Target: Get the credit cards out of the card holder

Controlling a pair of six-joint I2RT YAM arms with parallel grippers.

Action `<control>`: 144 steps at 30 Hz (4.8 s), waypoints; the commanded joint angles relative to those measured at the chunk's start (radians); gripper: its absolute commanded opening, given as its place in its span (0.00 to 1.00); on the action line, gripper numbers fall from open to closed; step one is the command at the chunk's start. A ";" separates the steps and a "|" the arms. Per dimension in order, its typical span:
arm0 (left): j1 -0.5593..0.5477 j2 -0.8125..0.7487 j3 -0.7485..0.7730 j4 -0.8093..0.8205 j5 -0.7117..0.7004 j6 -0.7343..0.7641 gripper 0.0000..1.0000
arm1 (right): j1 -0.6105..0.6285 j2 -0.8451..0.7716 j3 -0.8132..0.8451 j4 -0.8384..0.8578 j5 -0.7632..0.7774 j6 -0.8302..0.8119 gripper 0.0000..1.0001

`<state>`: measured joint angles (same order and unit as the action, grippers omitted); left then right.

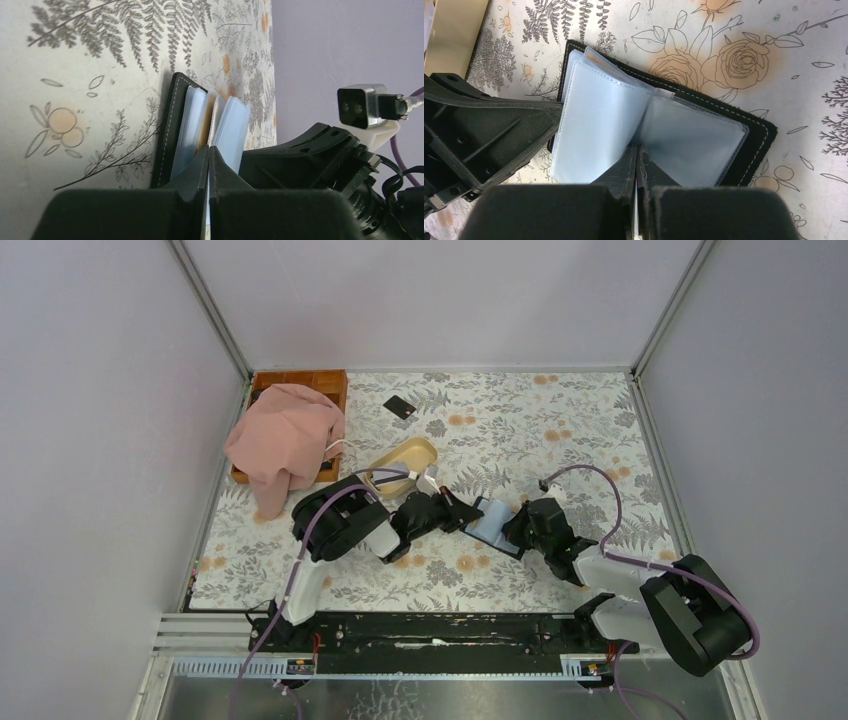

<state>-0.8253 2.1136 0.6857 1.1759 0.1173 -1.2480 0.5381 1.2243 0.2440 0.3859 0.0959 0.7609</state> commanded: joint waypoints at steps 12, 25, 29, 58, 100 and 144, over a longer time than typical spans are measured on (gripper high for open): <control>-0.130 0.017 0.115 0.158 0.292 -0.059 0.00 | 0.030 -0.026 -0.025 -0.154 -0.136 -0.010 0.00; -0.134 0.035 0.091 0.162 0.268 -0.052 0.00 | 0.028 -0.444 0.020 -0.489 -0.019 -0.025 0.00; -0.135 0.064 0.103 0.177 0.274 -0.063 0.00 | 0.029 -0.539 0.086 -0.635 0.037 -0.040 0.00; -0.015 -0.530 -0.075 -0.451 -0.244 0.470 0.88 | 0.164 -0.174 0.056 -0.401 -0.030 -0.028 0.00; 0.040 -0.219 0.168 -0.384 0.097 0.332 0.18 | -0.281 0.116 0.303 -0.262 -0.090 -0.129 0.00; 0.047 0.000 0.238 -0.265 0.174 0.216 0.65 | -0.303 0.252 0.253 -0.230 -0.153 -0.092 0.00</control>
<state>-0.7780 2.0796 0.9035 0.8673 0.3069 -1.0233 0.2371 1.4403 0.5266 0.1947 -0.0353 0.6628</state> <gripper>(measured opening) 0.652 0.011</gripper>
